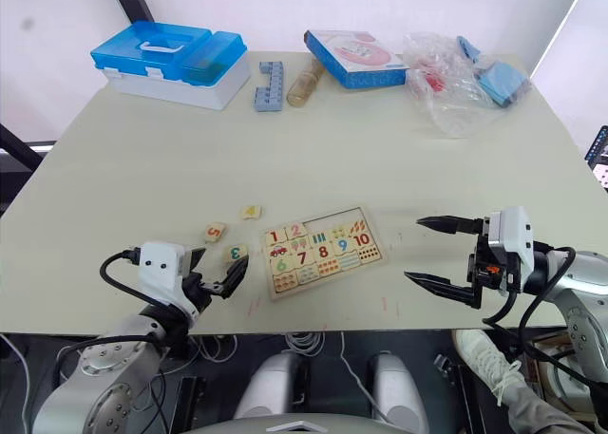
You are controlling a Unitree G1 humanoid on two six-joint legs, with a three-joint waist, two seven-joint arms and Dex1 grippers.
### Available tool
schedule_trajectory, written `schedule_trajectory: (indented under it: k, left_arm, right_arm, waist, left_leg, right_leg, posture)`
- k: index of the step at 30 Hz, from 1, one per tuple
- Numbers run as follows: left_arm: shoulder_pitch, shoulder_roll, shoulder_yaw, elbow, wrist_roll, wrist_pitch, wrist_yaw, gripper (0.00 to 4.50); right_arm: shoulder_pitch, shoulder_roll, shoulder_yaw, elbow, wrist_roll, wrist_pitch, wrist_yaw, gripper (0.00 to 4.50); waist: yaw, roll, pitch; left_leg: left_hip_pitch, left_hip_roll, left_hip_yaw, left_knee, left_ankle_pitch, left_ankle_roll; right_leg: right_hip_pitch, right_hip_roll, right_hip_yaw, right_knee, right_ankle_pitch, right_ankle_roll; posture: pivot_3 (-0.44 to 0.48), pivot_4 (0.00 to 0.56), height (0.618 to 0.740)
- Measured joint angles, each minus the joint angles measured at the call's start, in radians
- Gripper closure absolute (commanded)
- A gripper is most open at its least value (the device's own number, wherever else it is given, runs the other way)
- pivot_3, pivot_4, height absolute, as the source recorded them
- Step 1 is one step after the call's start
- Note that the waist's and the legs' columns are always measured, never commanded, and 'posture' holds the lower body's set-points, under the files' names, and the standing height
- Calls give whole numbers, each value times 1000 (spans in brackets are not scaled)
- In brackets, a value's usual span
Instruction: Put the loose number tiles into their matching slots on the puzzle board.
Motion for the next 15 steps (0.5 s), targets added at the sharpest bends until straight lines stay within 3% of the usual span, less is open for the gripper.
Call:
schedule_trajectory:
  k: [6, 15]
  left_arm:
    - [-24, -56, -98, -17, 64, 65, 106, 0]
    - [-50, -69, -104, -9, 126, 106, 152, 0]
  right_arm:
    - [17, -34, -14, 6, 8, 3, 22, 42]
    - [45, -67, -45, 8, 54, 42, 38, 42]
  waist:
    - [0, 0, 0]
    - [4, 0, 0]
  left_leg:
    - [0, 0, -1, 0, 0, 0]
    - [0, 0, -1, 0, 0, 0]
  right_leg:
    - [0, 1, 0, 0, 0, -1]
    - [0, 1, 0, 0, -1, -1]
  posture:
    - [0, 150, 740]
    - [0, 150, 740]
